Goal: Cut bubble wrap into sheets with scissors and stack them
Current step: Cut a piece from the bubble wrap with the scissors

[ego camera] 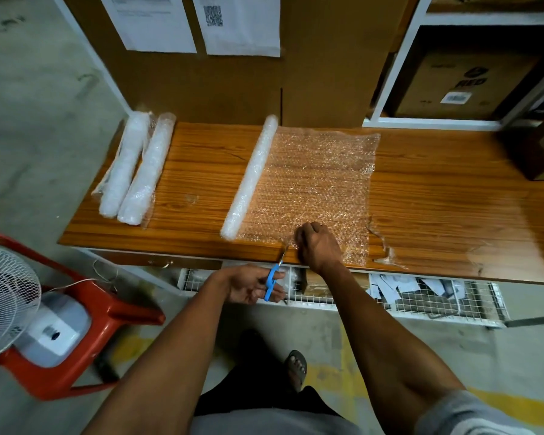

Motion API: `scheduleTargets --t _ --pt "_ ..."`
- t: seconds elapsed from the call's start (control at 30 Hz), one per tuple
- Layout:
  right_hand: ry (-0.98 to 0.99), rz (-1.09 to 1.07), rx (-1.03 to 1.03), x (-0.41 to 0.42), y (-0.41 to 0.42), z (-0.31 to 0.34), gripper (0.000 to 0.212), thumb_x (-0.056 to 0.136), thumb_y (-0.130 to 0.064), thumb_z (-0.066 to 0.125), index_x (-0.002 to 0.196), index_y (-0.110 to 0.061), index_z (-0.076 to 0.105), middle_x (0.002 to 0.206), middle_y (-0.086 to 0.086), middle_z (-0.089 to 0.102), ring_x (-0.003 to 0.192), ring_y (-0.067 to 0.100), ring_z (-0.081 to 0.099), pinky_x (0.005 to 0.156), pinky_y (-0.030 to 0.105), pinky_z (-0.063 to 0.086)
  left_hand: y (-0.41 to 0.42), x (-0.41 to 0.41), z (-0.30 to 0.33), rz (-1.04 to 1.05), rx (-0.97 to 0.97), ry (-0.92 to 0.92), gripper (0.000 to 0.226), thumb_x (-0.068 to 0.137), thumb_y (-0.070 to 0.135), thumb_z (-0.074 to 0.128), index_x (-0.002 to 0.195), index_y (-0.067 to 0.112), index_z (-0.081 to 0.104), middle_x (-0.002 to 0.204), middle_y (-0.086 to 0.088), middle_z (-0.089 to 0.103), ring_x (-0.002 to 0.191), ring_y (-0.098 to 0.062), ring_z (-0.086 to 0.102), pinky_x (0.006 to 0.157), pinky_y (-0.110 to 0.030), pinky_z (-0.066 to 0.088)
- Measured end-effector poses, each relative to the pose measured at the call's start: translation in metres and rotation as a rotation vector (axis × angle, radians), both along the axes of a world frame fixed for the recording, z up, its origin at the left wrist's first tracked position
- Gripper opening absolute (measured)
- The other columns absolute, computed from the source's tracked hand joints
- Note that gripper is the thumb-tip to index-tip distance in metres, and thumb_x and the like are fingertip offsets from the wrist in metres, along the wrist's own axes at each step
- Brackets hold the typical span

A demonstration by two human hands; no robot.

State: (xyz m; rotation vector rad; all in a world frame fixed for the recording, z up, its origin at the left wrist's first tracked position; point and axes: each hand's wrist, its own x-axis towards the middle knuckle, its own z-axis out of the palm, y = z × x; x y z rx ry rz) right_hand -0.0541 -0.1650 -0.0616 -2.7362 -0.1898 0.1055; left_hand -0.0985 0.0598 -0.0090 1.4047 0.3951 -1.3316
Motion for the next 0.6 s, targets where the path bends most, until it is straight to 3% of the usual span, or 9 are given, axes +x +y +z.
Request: scheduleTargets --t 0.13,0.27,0.37,0.43,0.6 --pt "0.091 0.084 -0.062 -0.003 -0.004 0.005 0.047 0.096 -0.05 0.067 0.133 -0.024 0.052 0.137 0.009 0.051 0.122 0.032 0.049 0.098 0.048 0.048 0.011 0.007 -0.015 0.025 -0.043 0.008 0.054 0.093 0.045 0.071 0.119 -0.003 0.069 0.122 -0.021 0.07 0.045 -0.003 0.044 0.043 -0.01 0.039" --pt "0.034 0.096 -0.123 -0.001 0.0 0.007 0.033 0.104 -0.036 0.059 0.134 -0.024 0.058 0.14 0.009 0.052 0.124 0.032 0.049 0.098 0.047 0.048 0.017 0.008 -0.014 0.015 -0.063 0.013 0.059 0.089 0.047 0.075 0.121 -0.002 0.066 0.124 -0.021 0.069 0.044 -0.003 0.04 0.043 -0.011 0.038" --pt "0.025 0.086 -0.09 0.001 -0.001 0.007 0.03 0.104 -0.03 0.057 0.132 -0.019 0.061 0.137 0.01 0.054 0.121 0.033 0.05 0.094 0.046 0.048 0.017 0.004 -0.007 -0.038 -0.057 0.012 0.063 0.088 0.05 0.073 0.122 -0.003 0.065 0.115 -0.017 0.071 0.049 -0.003 0.055 0.041 -0.011 0.037" --pt "0.031 0.07 -0.04 0.001 -0.002 0.006 0.028 0.106 -0.029 0.054 0.129 -0.016 0.062 0.135 0.011 0.055 0.12 0.033 0.05 0.093 0.044 0.045 0.016 0.001 -0.004 -0.038 -0.039 0.014 0.059 0.092 0.048 0.068 0.12 -0.003 0.065 0.11 -0.014 0.071 0.055 -0.004 0.063 0.039 -0.011 0.036" --pt "0.031 0.063 0.048 0.001 -0.005 0.006 0.026 0.108 -0.029 0.049 0.123 -0.013 0.062 0.132 0.013 0.057 0.118 0.033 0.049 0.092 0.044 0.042 0.002 -0.002 0.001 0.048 0.009 -0.023 0.046 0.099 0.041 0.064 0.117 -0.001 0.064 0.111 -0.017 0.069 0.045 -0.003 0.059 0.04 -0.01 0.036"
